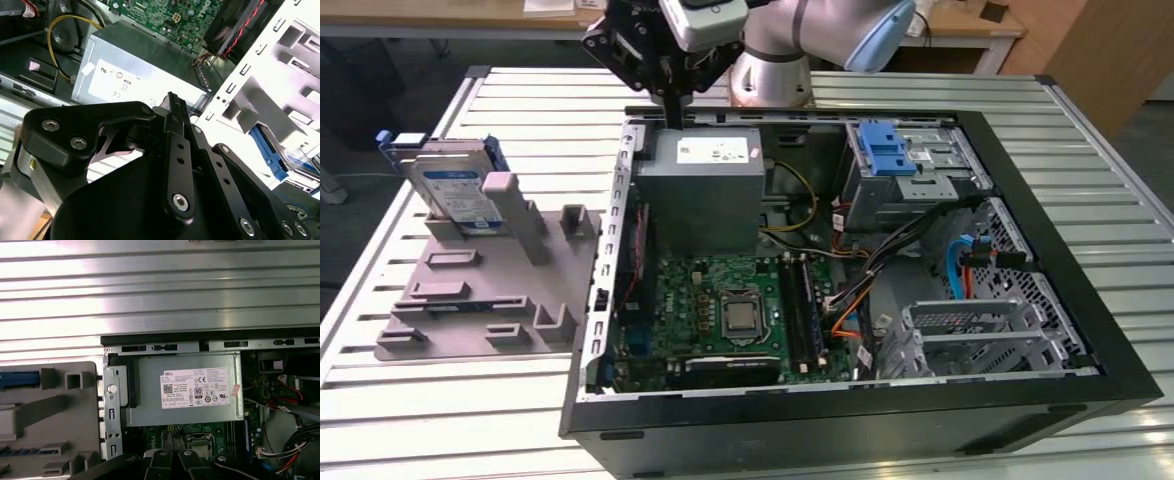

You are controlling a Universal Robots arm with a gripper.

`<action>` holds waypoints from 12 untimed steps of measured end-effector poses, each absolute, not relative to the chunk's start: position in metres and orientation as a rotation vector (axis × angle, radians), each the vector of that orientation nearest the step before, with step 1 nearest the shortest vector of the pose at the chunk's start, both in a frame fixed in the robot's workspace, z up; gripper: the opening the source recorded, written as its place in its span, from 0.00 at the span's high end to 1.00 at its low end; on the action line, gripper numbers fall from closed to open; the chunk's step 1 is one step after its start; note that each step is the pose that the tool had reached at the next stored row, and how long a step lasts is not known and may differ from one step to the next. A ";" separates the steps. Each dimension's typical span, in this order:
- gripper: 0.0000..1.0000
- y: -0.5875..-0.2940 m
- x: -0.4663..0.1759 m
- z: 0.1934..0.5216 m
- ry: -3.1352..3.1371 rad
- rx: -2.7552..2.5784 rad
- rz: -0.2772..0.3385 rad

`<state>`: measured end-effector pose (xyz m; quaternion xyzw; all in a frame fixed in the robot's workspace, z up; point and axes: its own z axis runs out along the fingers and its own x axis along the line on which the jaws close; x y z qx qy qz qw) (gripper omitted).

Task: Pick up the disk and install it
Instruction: 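Reach for the disk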

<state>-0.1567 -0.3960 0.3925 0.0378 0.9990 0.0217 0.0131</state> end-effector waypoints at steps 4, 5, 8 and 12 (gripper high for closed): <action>0.89 -0.395 -0.161 0.393 3.112 0.118 0.068; 0.89 -0.394 -0.163 0.392 3.112 0.118 0.068; 0.89 -0.394 -0.165 0.392 3.112 0.118 0.068; 0.89 -0.394 -0.168 0.392 3.113 0.118 0.068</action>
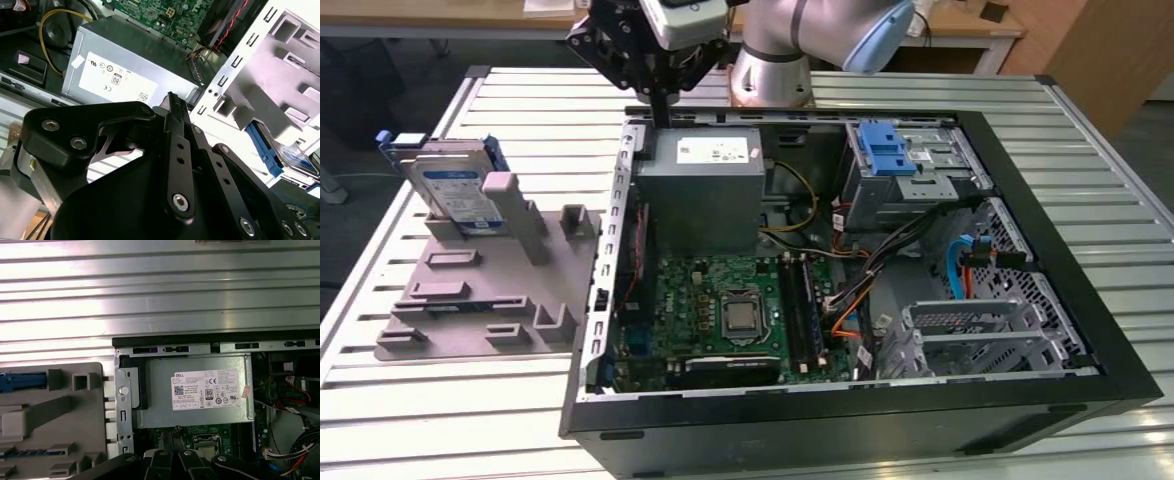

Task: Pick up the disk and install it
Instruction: 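Reach for the disk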

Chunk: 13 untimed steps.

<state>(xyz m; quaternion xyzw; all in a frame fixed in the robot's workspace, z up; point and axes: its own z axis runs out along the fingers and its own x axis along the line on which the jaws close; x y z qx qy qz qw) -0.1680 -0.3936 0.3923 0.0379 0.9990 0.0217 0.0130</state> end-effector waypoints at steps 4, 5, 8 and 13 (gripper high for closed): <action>0.89 -0.393 -0.170 0.392 3.113 0.118 0.068; 0.89 -0.393 -0.171 0.392 3.113 0.118 0.068; 0.89 -0.393 -0.172 0.392 3.113 0.118 0.068; 0.89 -0.392 -0.175 0.392 3.113 0.118 0.068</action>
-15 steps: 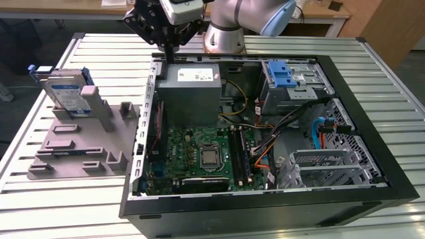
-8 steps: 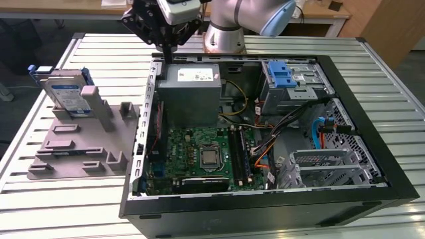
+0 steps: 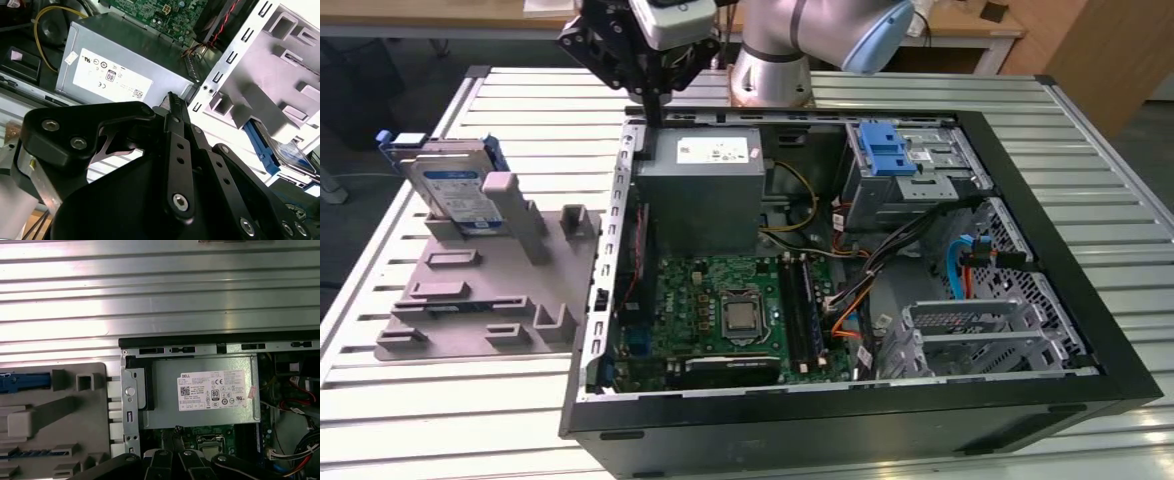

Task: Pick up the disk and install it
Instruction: 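Reach for the disk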

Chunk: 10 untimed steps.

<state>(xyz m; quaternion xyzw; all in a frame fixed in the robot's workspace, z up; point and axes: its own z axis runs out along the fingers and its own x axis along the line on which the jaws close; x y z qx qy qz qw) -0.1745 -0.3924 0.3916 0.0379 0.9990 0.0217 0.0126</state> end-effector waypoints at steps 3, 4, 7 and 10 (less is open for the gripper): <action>0.89 -0.392 -0.176 0.391 3.114 0.118 0.068; 0.89 -0.392 -0.177 0.391 3.114 0.118 0.068; 0.89 -0.392 -0.178 0.391 3.114 0.118 0.068; 0.89 -0.391 -0.180 0.391 3.114 0.118 0.068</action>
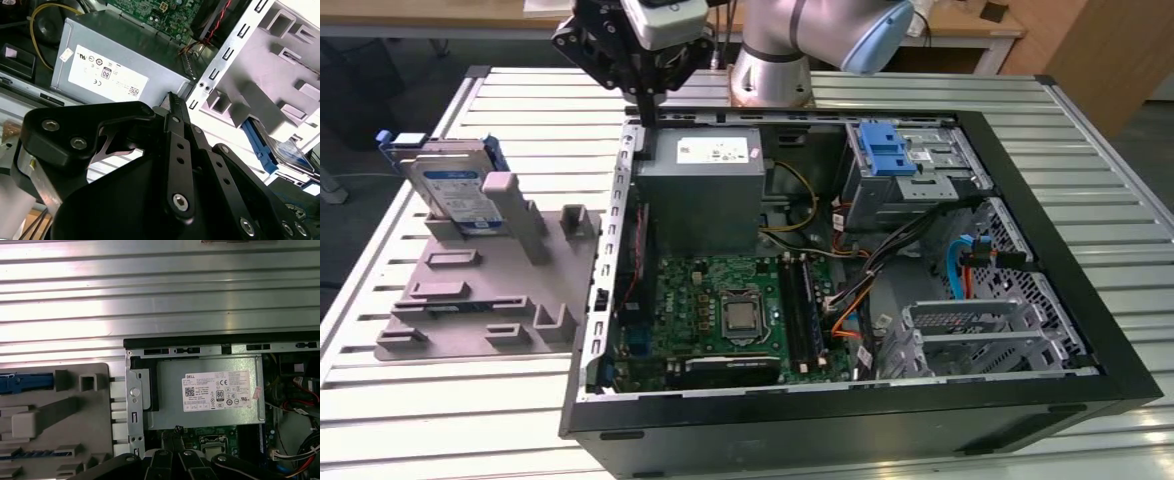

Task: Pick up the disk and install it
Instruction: 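Reach for the disk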

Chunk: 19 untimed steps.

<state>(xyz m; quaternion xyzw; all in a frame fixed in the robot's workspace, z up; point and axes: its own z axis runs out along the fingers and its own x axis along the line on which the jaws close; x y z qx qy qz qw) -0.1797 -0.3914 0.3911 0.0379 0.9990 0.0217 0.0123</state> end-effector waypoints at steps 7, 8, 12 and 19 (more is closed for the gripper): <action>0.89 -0.390 -0.184 0.391 3.116 0.118 0.067; 0.89 -0.390 -0.184 0.391 3.117 0.118 0.067; 0.89 -0.390 -0.184 0.391 3.118 0.118 0.067; 0.89 -0.390 -0.185 0.390 3.118 0.118 0.068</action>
